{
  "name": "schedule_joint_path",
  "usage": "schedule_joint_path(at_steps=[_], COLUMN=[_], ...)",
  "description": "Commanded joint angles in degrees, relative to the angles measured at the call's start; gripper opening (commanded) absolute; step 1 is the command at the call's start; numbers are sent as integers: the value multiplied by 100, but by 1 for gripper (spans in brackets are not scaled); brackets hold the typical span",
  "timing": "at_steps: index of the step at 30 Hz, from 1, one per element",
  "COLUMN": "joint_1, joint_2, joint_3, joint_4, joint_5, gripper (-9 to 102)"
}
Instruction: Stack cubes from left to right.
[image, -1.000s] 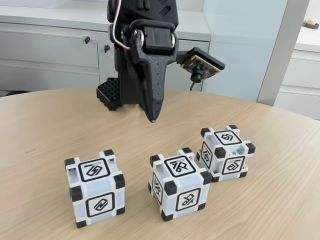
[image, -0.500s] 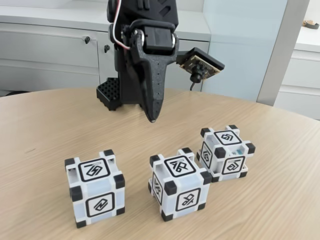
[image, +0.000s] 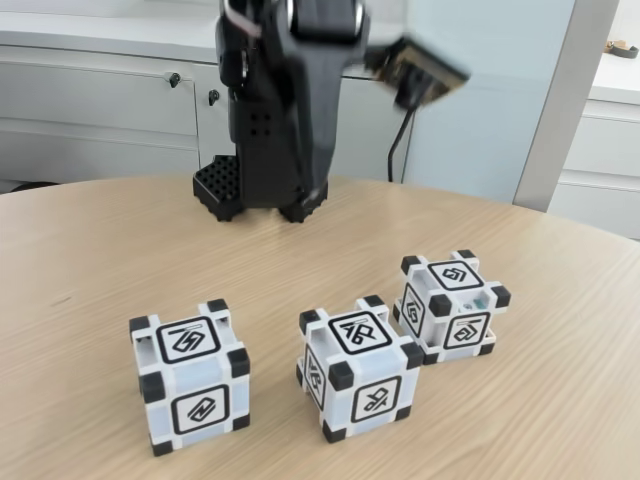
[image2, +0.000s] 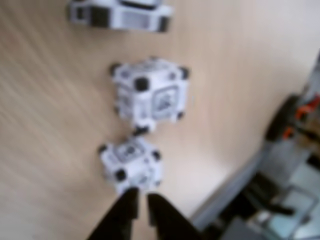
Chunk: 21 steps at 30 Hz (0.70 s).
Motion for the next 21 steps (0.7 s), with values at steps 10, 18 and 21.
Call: schedule_joint_path(at_steps=[10,18,21], joint_1=[-44,-923,-1441], joint_2=[-4772,-4992,-4975], joint_3=[-2558,-2487,-2487], joint_4=[79,88,88], joint_5=[1099,905,1063], gripper=[10,25,35])
